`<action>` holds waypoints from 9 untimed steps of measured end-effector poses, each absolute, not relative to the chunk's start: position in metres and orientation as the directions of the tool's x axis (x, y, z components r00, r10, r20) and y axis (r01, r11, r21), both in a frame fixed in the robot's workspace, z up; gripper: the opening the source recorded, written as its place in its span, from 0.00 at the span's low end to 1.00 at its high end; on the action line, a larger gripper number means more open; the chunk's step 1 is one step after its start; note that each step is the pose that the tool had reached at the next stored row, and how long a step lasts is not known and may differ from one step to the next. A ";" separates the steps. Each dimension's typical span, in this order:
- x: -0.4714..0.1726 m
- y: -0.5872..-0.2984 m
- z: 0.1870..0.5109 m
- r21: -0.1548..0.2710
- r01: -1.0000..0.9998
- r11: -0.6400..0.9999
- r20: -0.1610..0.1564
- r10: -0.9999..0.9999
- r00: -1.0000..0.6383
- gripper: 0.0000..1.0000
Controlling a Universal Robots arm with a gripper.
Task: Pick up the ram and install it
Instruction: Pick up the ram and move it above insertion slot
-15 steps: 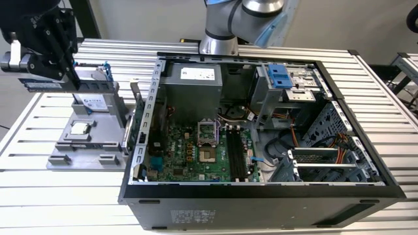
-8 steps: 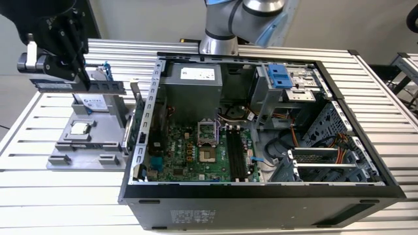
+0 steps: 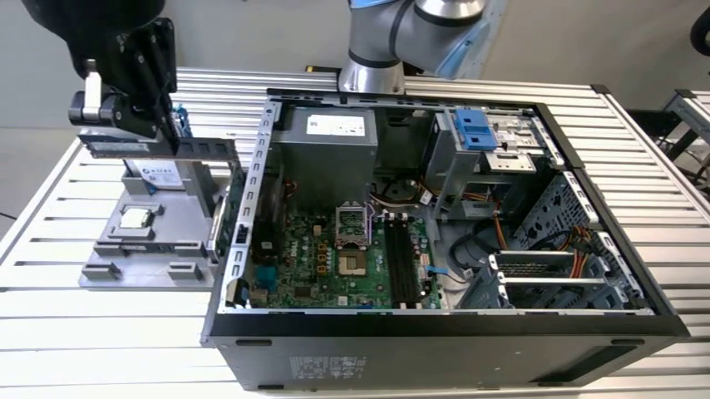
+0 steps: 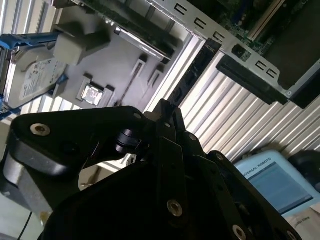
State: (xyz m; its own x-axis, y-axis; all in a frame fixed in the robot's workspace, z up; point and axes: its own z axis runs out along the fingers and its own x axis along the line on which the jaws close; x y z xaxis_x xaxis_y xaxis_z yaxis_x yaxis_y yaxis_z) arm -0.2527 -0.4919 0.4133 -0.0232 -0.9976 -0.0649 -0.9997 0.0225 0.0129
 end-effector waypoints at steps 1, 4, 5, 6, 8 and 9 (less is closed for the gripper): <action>-0.250 -0.492 0.413 0.013 -1.000 0.023 -0.065 -0.998 -0.023 0.00; -0.242 -0.492 0.413 0.013 -1.000 0.023 -0.065 -0.998 -0.023 0.00; -0.239 -0.492 0.413 0.013 -1.000 0.022 -0.065 -0.998 -0.023 0.00; -0.237 -0.492 0.413 0.013 -1.000 0.022 -0.065 -0.998 -0.023 0.00; -0.232 -0.492 0.413 0.013 -1.000 0.022 -0.065 -0.998 -0.023 0.00; -0.230 -0.492 0.413 0.013 -1.000 0.023 -0.065 -0.998 -0.023 0.00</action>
